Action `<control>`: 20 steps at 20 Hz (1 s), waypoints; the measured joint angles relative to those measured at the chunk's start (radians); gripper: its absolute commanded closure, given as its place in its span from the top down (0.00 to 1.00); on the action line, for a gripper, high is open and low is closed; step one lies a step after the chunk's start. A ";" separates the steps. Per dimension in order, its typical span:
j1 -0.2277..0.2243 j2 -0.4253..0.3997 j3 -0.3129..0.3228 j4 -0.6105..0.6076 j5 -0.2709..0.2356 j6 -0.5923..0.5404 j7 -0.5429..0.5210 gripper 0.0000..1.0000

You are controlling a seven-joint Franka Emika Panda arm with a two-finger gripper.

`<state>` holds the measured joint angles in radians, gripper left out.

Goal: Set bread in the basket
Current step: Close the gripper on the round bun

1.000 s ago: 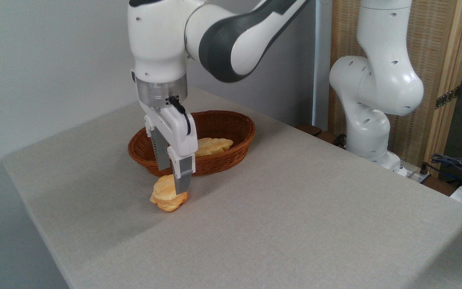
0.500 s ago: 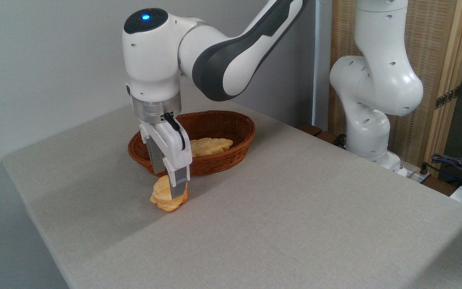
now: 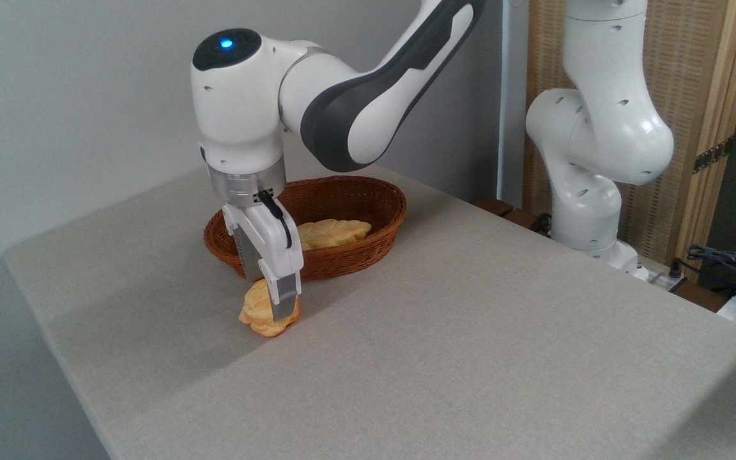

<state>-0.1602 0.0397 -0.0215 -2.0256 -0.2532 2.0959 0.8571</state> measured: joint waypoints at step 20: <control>-0.002 0.021 -0.021 0.000 0.025 0.008 0.026 0.55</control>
<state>-0.1622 0.0604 -0.0420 -2.0256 -0.2285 2.1035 0.8827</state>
